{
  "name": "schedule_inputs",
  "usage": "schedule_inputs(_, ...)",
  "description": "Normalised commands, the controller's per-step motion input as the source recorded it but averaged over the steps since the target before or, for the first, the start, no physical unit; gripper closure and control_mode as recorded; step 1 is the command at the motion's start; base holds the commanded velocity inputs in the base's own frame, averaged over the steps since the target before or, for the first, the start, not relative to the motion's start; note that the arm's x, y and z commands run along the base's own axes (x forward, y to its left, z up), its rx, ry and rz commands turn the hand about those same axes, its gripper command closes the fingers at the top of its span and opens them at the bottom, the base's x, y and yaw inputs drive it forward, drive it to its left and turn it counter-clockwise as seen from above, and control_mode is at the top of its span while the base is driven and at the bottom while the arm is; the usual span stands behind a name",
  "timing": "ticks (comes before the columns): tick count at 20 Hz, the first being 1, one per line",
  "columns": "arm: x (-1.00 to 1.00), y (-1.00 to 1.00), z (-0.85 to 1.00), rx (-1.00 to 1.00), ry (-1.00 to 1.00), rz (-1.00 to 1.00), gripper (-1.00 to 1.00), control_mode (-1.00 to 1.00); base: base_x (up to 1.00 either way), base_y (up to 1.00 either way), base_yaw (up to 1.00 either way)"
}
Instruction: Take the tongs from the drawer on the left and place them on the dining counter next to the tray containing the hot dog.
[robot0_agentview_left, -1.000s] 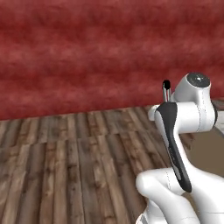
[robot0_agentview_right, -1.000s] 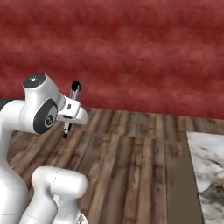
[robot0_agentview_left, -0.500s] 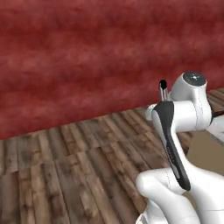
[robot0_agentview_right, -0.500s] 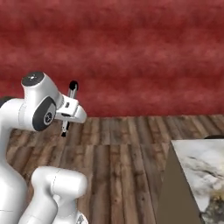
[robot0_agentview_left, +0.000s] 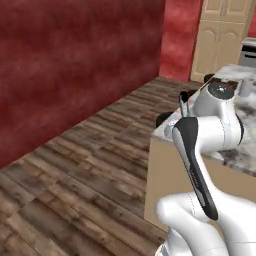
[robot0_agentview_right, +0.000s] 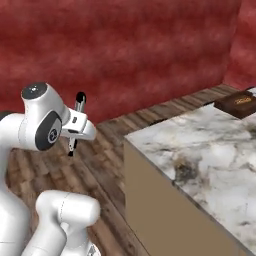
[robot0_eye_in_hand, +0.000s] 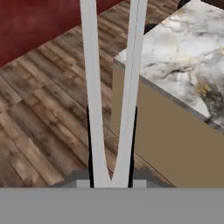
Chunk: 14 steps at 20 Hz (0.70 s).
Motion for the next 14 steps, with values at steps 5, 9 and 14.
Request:
schedule_inputs(5,0.0,0.0,0.0,0.0,0.0,0.0,1.0,1.0,0.0,0.19,-0.8)
schedule_inputs(9,0.0,0.0,0.0,0.0,0.0,0.0,1.0,1.0,0.0,0.3,-0.67)
schedule_inputs(14,0.0,0.0,0.0,0.0,0.0,0.0,1.0,1.0,0.04,0.29,-0.36)
